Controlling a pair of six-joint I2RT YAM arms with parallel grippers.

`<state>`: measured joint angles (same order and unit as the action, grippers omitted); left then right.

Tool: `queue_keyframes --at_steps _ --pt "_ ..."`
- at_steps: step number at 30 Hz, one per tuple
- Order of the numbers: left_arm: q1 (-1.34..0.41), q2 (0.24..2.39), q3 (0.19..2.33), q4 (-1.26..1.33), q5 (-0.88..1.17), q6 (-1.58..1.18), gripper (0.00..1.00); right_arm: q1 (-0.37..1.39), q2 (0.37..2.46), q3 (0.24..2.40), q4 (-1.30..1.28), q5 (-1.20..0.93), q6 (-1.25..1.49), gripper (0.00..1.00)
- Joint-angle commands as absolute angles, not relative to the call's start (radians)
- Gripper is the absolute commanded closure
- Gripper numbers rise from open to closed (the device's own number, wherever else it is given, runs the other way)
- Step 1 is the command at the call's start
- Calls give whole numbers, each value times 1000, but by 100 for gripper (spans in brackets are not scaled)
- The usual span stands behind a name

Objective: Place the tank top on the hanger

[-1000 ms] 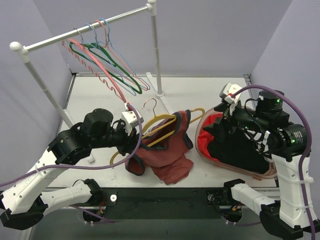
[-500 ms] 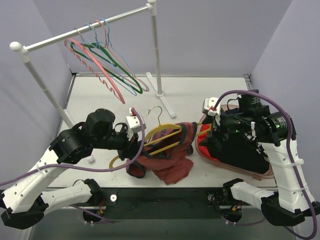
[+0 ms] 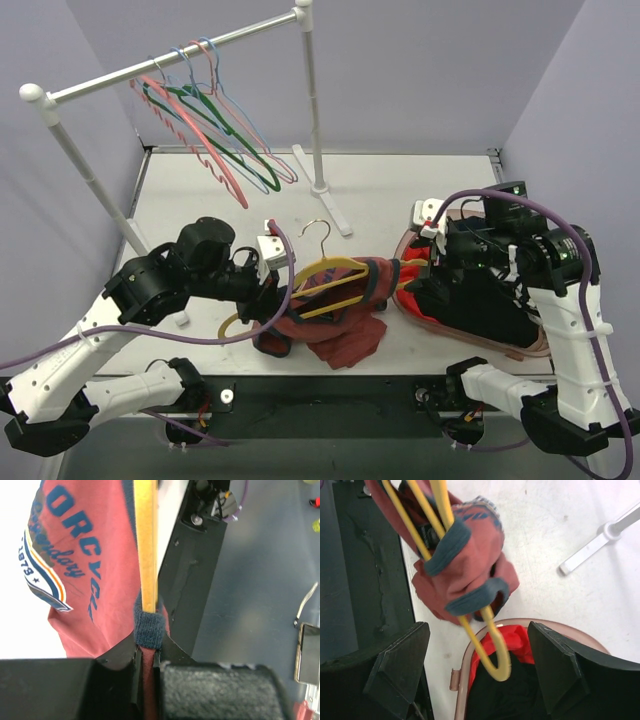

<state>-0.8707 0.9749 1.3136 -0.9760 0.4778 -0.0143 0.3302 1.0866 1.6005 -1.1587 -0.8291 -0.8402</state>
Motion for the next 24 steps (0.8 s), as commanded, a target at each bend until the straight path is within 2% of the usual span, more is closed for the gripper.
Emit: queue_keyframes --at_steps 1,7,11,12,14,17,19,20,24 --pt "-873 966 1335 -965 545 29 100 304 1080 1686 -1164 -940 -827 18" --pt "-874 953 1335 -919 577 11 100 314 1046 1531 -1151 -1000 -764 21" --pt "-874 950 1336 -896 604 11 100 342 996 1370 -1097 -1002 -687 32" --pt "-874 948 1333 -890 609 9 100 344 994 1364 -1095 -993 -681 37" --pt "-873 945 1328 -885 609 9 100 344 991 1356 -1095 -983 -680 41" --pt "-874 940 1322 -877 601 9 100 347 986 1345 -1094 -1011 -663 59" --pt "-873 937 1319 -871 594 11 100 350 980 1330 -1092 -1022 -647 90" --pt "-871 939 1316 -868 585 12 100 351 976 1324 -1091 -1028 -640 100" --pt "-871 924 1290 -827 500 -24 100 328 948 1322 -1066 -1042 -569 100"
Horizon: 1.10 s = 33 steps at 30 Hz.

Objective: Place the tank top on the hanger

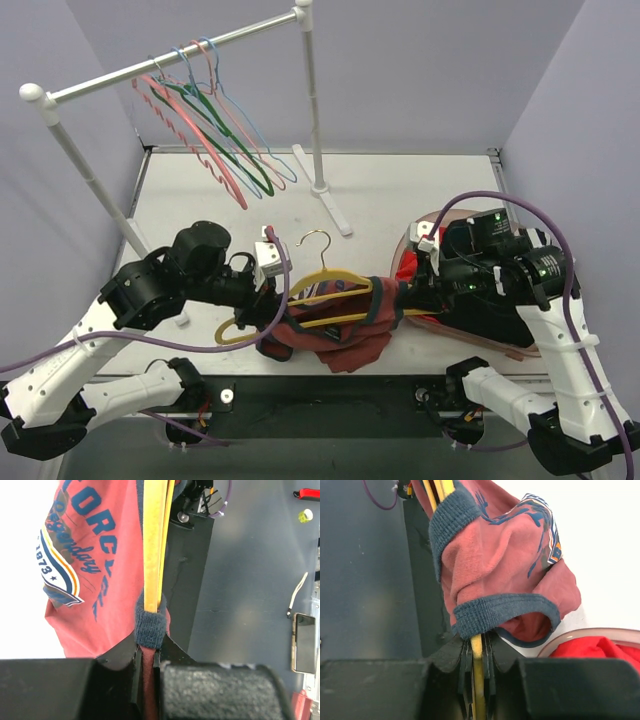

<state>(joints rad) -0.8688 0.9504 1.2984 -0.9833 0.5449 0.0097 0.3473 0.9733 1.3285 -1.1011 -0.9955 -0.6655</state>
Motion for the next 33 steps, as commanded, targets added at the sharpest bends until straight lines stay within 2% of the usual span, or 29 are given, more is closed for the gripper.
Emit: queue_keyframes --at_steps 1,2,3,4,6,7,14,20,24,33 --pt "-871 910 1286 -819 459 -32 99 316 942 1344 -1060 -1019 -555 100" --pt "-870 901 1279 -815 424 -41 88 292 928 1356 -1057 -996 -536 100" --pt "-868 893 1278 -813 350 -52 56 278 919 1368 -1057 -971 -528 100" --pt "-865 875 1279 -811 315 -58 45 269 899 1380 -1055 -919 -522 100" --pt "-862 841 1276 -801 241 -61 32 244 875 1382 -1061 -875 -511 100" --pt "-859 830 1275 -798 217 -63 23 238 864 1379 -1066 -844 -509 100" --pt "-850 770 1255 -799 80 -93 13 178 804 1350 -1023 -587 -463 100" --pt "-848 716 1158 -822 22 -198 9 178 883 1425 -936 -468 -405 100" --pt "-848 632 1071 -799 8 -276 9 192 986 1537 -902 -466 -390 100" --pt "-850 451 916 -753 -35 -425 9 365 1320 1975 -890 -377 -332 100"
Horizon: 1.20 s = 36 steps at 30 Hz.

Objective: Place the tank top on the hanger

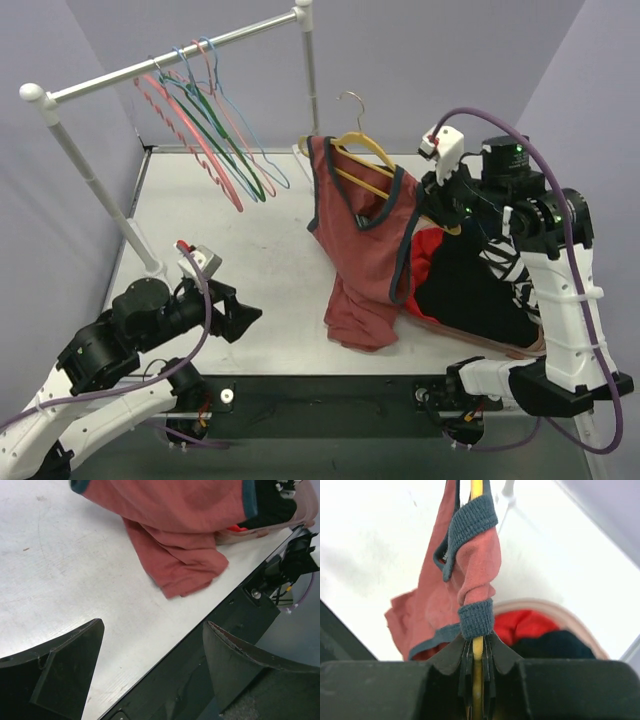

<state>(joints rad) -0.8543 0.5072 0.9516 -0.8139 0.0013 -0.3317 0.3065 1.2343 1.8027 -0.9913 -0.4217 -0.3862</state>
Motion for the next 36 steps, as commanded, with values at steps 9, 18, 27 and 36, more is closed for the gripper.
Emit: queue_keyframes --at_steps 9,18,27,36 --pt "-850 382 867 -752 -41 -485 9 500 1707 2463 -881 -258 -308 100" --pt "-850 379 858 -749 -55 -488 9 511 1867 2548 -623 -196 -114 100" --pt "-850 399 839 -733 -51 -483 9 515 1986 2589 -529 -183 -75 100" --pt "-850 402 825 -715 -46 -485 9 532 1991 2521 -534 -210 -75 100"
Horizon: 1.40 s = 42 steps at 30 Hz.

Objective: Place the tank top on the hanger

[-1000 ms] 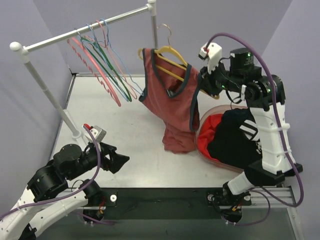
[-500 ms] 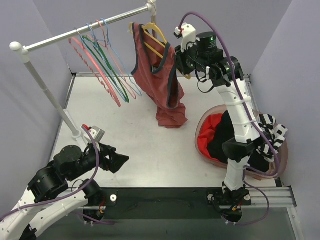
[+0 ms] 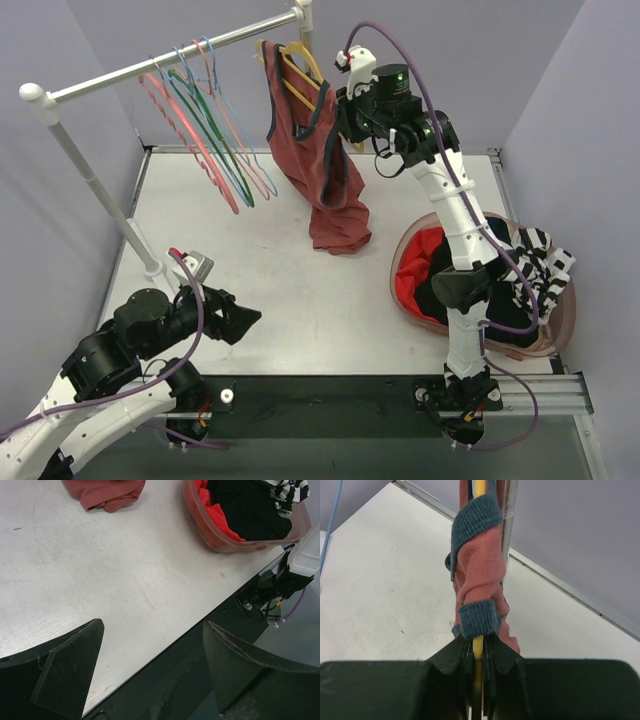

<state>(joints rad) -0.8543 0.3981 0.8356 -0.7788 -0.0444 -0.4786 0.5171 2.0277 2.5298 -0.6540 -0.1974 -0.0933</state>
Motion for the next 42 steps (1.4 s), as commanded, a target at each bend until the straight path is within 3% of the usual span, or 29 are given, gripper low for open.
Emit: queue_keyframes --at_steps 1,6,8,11,12,14,15,18,21,23,30,42 --pt "-850 403 824 -710 -46 -486 9 531 1987 2505 -534 -213 -77 100" --pt "-850 402 824 -700 -40 -491 9 535 1953 2441 -551 -222 -92 100" --pt "-850 400 824 -696 -31 -494 8 537 1933 2427 -558 -224 -103 94" --pt "-848 405 833 -695 -18 -500 8 535 1889 2402 -566 -210 -115 68" --pt "-850 408 841 -698 -11 -505 8 535 1873 2396 -568 -196 -123 53" --pt "-851 419 853 -703 -6 -506 8 529 1815 2369 -571 -192 -129 38" --pt "-850 422 867 -706 -6 -511 8 526 1790 2352 -572 -186 -139 25" --pt "-850 434 897 -709 -9 -515 8 519 1689 2278 -578 -169 -159 9" --pt "-851 442 928 -709 -21 -515 8 512 1583 2188 -583 -118 -160 0" --pt "-850 446 965 -713 -40 -517 8 494 1499 2116 -583 -89 -146 0" --pt "-851 454 1089 -775 -150 -541 5 151 1212 1832 -589 -177 95 0" --pt "-867 456 1241 -880 -267 -555 4 -72 773 1431 -771 147 203 0"
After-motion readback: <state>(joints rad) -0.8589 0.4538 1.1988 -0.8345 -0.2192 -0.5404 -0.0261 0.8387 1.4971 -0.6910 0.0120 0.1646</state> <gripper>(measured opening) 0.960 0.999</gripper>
